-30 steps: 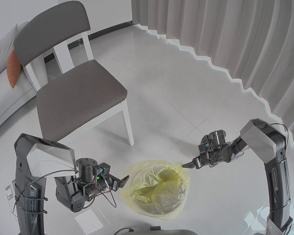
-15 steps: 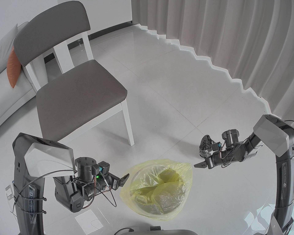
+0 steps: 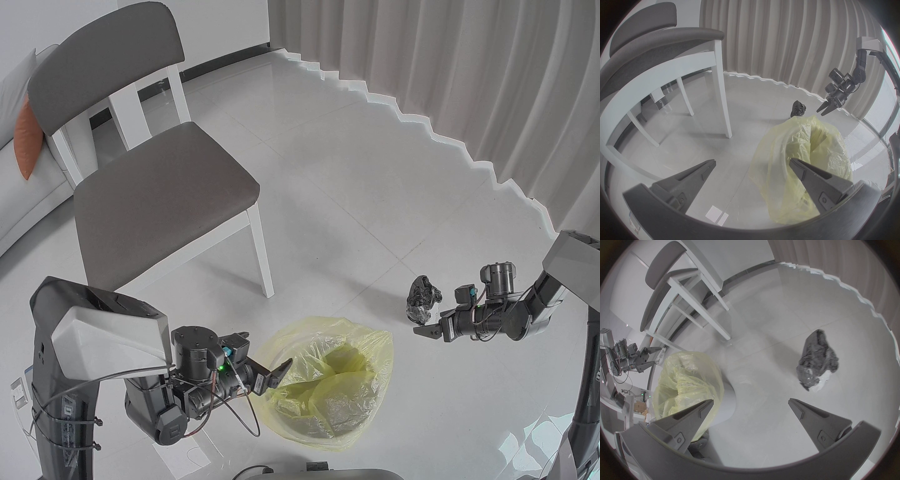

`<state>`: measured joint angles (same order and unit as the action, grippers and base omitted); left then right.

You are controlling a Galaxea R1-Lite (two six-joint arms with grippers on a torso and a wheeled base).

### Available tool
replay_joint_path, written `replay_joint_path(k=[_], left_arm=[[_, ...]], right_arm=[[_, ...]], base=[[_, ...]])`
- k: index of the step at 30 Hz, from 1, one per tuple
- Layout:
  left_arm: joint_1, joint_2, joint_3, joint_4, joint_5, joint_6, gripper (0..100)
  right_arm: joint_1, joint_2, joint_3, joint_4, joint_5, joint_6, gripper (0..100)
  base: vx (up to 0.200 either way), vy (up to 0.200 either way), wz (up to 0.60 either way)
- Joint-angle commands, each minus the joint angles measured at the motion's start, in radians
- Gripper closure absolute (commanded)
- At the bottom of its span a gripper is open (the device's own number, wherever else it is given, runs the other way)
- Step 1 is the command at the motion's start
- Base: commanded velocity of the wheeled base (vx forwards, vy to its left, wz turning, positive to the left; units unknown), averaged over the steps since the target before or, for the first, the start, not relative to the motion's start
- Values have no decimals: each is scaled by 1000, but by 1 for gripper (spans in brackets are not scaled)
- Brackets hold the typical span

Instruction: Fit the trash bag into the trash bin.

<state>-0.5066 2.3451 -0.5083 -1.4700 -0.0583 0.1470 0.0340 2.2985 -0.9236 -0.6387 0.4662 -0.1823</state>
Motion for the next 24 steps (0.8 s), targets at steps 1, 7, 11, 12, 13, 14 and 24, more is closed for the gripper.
replay_joint_path(k=[1, 7, 11, 12, 13, 14, 24], left_arm=[[-66, -18, -21, -3, -2, 0, 0], [-174, -53, -75, 50, -35, 0, 0], [-227, -35, -130, 163, -57, -1, 0], [-234, -21, -147, 180, -64, -1, 0], [-242, -4, -168, 194, -75, -3, 0], [-247, 10, -185, 200, -84, -3, 0], [-259, 125, -326, 344, -152, -9, 0]], right_arm=[[-37, -54, 51, -18, 0, 3, 0], [-98, -128, 135, -44, 62, 4, 0], [-135, -159, 181, -64, 62, 4, 0], [-143, -165, 189, -68, 63, 4, 0], [-151, -172, 201, -73, 63, 4, 0], [-157, -180, 210, -76, 65, 4, 0], [-184, -234, 299, -121, 65, 3, 0]], base=[[0, 0, 0], [0, 0, 0], [0, 0, 0], [0, 0, 0], [0, 0, 0], [0, 0, 0], [0, 0, 0]])
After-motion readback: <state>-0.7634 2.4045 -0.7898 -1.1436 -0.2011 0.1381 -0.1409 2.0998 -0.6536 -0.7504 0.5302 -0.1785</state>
